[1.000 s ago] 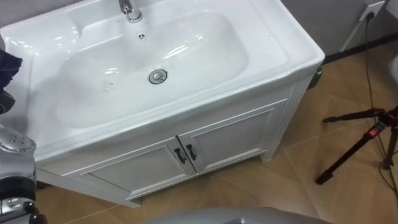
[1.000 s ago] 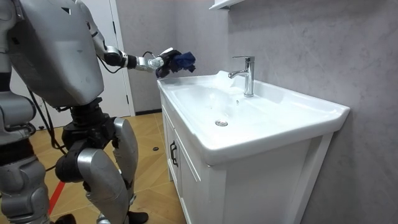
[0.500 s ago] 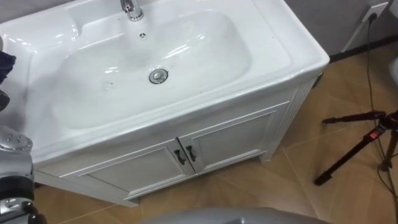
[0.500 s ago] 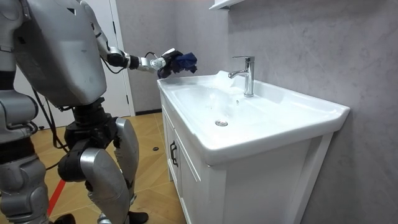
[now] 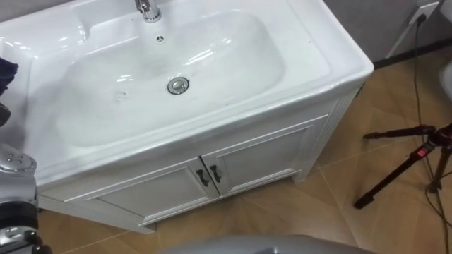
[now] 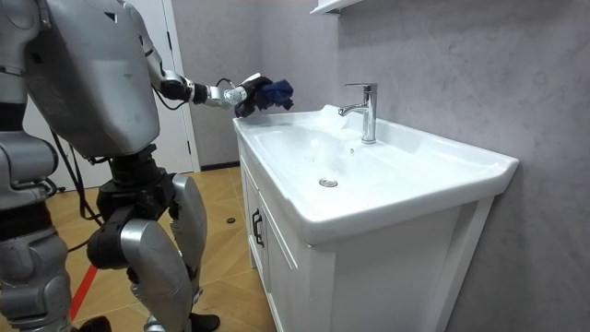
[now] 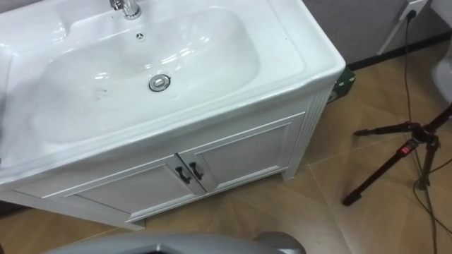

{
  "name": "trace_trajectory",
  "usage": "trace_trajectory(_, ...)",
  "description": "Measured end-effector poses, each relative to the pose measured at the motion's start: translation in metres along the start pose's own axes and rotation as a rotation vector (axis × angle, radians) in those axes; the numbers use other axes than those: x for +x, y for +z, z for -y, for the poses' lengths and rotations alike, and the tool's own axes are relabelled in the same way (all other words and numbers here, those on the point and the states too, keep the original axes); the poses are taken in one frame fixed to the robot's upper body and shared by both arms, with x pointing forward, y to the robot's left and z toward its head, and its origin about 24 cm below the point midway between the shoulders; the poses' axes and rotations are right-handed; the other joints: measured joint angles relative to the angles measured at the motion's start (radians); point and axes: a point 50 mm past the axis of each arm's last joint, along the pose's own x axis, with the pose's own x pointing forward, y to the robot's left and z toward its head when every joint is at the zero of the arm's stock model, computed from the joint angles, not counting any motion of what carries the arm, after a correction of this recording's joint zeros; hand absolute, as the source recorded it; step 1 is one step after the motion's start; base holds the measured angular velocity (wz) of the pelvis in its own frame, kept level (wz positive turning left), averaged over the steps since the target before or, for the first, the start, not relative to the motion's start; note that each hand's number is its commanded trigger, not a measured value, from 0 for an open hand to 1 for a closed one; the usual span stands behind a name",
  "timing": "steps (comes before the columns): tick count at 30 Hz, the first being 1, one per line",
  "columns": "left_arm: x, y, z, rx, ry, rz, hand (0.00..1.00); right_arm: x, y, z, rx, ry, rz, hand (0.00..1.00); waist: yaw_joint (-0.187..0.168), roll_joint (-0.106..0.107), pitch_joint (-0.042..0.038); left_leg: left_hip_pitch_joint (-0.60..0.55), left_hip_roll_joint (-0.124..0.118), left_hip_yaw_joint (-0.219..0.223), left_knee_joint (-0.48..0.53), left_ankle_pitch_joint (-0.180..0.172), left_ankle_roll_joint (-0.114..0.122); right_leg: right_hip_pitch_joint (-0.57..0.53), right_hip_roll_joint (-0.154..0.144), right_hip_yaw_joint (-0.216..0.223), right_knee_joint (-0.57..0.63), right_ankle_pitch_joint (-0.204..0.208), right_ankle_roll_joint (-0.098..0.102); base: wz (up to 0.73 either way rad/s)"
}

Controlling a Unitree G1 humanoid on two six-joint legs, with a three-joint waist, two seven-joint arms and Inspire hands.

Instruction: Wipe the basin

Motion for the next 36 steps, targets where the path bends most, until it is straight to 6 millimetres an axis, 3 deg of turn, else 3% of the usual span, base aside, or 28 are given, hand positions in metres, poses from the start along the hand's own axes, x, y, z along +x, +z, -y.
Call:
trace_trajectory(5,-0.001,-0.004,0.002,0.012,-0.009,-0.014,1.0,0.0,-0.005,-0.001,-0.001,0.001,-0.013,0.0,0.0,0.004,0.001,0.008,0.0,0.0,-0.001,0.0,0.0,0.009,0.0,0.0,0.0,0.0,-0.001,0.0)
trace_trajectory(7,-0.003,-0.009,0.004,0.025,-0.021,-0.032,0.06,0.0,-0.006,-0.001,0.0,0.002,-0.017,0.0,-0.004,0.006,0.0019,0.012,0.0,0.001,-0.001,0.0,0.0,0.011,0.0,0.0,0.001,-0.002,0.002,0.0)
trace_trajectory(8,-0.004,-0.011,0.004,0.029,-0.024,-0.038,0.0,0.0,-0.006,-0.001,0.0,0.002,-0.018,0.0,-0.006,0.007,0.0022,0.012,0.0,0.001,-0.001,0.0,0.0,0.011,0.0,0.0,0.001,-0.002,0.002,0.0)
trace_trajectory(14,-0.006,-0.019,0.008,0.052,-0.044,-0.067,0.0,0.0,-0.008,-0.002,0.0,0.003,-0.026,0.0,-0.013,0.01,0.0034,0.008,0.001,0.001,-0.004,-0.003,0.001,0.009,0.001,-0.001,0.003,-0.002,0.004,0.0)
trace_trajectory(24,-0.006,-0.018,0.007,0.052,-0.042,-0.066,0.0,0.0,-0.011,-0.001,-0.002,-0.01,-0.036,0.0,-0.017,0.023,-0.0044,0.014,0.001,-0.001,-0.007,-0.006,0.002,0.021,0.001,-0.003,0.001,0.001,0.0,0.0)
trace_trajectory(36,-0.004,-0.012,0.004,0.033,-0.005,-0.041,0.0,0.0,-0.011,-0.002,-0.002,-0.009,-0.033,0.0,-0.016,0.015,-0.0031,0.016,0.0,-0.004,0.002,-0.006,0.002,0.02,0.0,-0.002,0.003,-0.007,0.007,0.0)
